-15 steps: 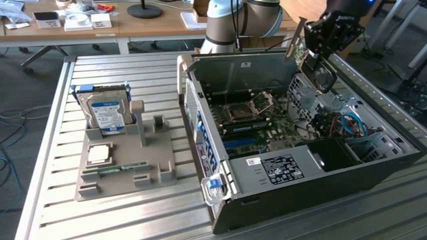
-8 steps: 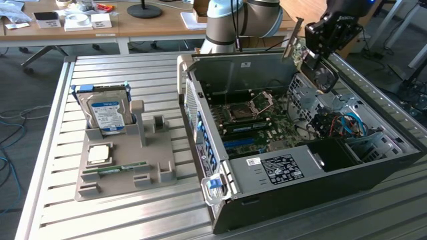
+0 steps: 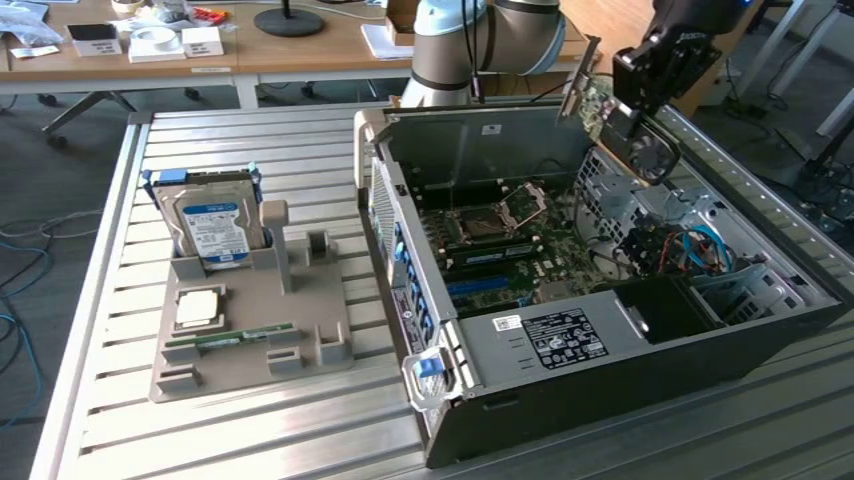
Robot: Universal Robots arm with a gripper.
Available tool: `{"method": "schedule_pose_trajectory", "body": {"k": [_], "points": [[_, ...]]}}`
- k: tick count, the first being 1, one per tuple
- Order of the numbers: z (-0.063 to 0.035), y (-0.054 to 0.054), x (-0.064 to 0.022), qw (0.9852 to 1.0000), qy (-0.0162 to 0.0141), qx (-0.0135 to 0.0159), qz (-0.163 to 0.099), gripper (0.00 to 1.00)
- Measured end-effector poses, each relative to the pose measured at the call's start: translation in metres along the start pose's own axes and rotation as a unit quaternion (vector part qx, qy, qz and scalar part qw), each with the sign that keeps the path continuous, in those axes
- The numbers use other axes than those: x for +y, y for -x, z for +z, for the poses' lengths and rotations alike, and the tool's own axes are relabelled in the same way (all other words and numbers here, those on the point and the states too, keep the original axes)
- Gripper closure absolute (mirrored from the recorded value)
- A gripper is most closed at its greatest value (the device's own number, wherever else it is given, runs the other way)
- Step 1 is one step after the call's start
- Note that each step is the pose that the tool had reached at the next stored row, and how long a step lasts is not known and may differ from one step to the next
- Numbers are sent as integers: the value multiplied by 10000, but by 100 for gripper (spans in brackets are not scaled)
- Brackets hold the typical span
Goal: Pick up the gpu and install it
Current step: 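Insert the gpu into the slot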
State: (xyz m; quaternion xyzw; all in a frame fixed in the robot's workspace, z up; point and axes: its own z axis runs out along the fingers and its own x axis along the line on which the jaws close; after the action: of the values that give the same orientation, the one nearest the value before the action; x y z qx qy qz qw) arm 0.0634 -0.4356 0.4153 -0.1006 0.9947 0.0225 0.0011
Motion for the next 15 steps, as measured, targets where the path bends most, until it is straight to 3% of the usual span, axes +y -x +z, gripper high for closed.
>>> {"method": "schedule_pose_trajectory", "body": {"k": [7,15], "points": [[0,0,0,9991,3,18,-414,73],[0,0,0,9962,6,39,-870,73]]}}
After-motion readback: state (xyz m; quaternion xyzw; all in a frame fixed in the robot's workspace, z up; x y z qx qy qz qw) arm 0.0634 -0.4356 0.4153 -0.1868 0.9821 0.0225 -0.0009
